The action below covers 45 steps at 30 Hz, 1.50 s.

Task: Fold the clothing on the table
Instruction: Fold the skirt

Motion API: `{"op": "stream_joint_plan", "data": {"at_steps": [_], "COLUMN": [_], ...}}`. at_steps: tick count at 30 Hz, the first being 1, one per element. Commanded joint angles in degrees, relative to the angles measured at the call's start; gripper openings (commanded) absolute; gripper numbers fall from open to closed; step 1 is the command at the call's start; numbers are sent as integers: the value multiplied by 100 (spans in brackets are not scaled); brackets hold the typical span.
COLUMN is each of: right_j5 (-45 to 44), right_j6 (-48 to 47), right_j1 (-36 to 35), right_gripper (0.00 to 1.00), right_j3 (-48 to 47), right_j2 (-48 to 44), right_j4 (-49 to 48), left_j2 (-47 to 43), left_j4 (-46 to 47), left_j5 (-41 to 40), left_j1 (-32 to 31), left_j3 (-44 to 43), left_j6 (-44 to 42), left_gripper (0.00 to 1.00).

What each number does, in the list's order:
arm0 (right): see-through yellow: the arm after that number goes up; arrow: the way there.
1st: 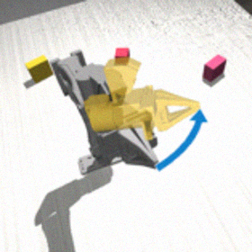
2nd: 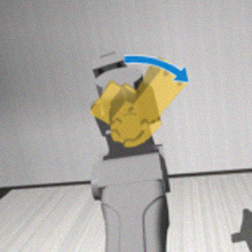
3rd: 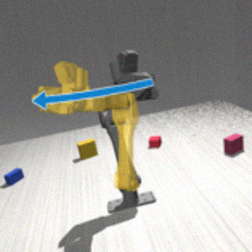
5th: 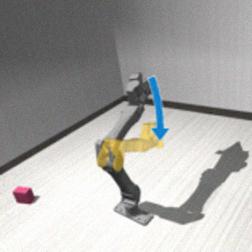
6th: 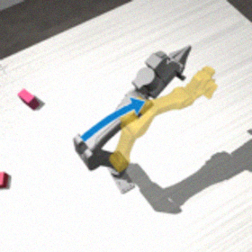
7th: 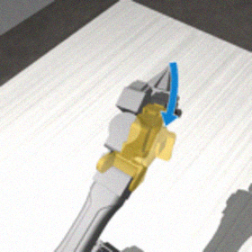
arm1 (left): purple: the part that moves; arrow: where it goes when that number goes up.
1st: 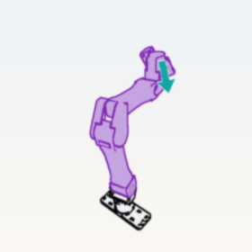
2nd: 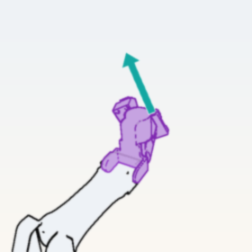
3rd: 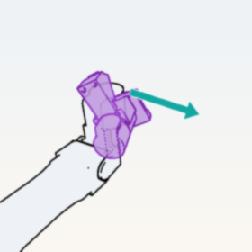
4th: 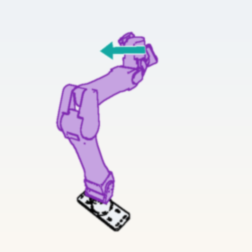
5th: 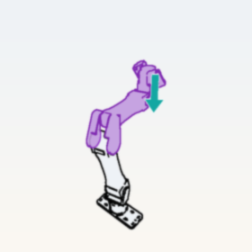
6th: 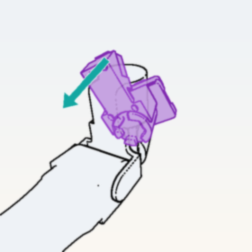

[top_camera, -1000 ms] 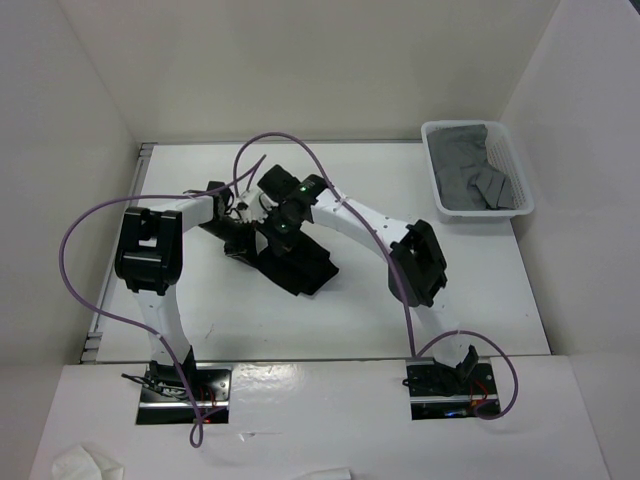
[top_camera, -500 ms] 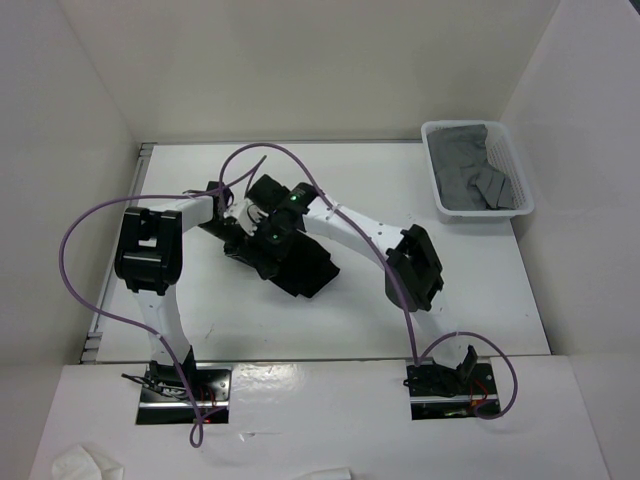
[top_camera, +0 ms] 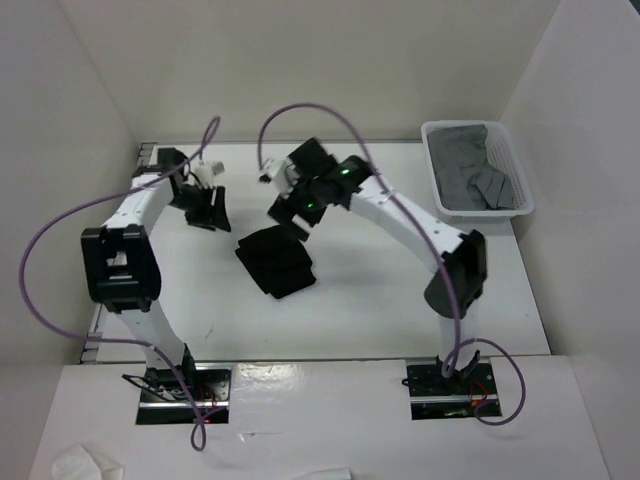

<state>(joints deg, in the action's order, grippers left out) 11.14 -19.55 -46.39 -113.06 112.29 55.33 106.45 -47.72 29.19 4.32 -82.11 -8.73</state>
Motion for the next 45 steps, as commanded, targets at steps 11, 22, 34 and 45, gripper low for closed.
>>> {"op": "stream_joint_plan", "data": {"at_steps": [11, 22, 34, 45], "right_j5": [-551, -94, 758, 917], "right_j6": [126, 250, 355, 355], "right_j1": [3177, 4068, 4753, 5122], "right_gripper": [91, 92, 92, 92], "right_j3": [3376, 4336, 4055, 4055], "right_j2": [-3528, -4523, -4084, -3978], "right_j4": [-1200, -1148, -1033, -866], "left_j2": [-1969, -2453, -2271, -1330], "left_j4": [-81, 878, 2003, 2470], "left_j5": [-98, -1380, -2682, -2937], "left_j1": [-308, -1933, -2875, -2937], "left_j3": [176, 1452, 2181, 1831], "left_j6": [73, -41, -348, -1016], "left_gripper": [99, 99, 99, 99]}}
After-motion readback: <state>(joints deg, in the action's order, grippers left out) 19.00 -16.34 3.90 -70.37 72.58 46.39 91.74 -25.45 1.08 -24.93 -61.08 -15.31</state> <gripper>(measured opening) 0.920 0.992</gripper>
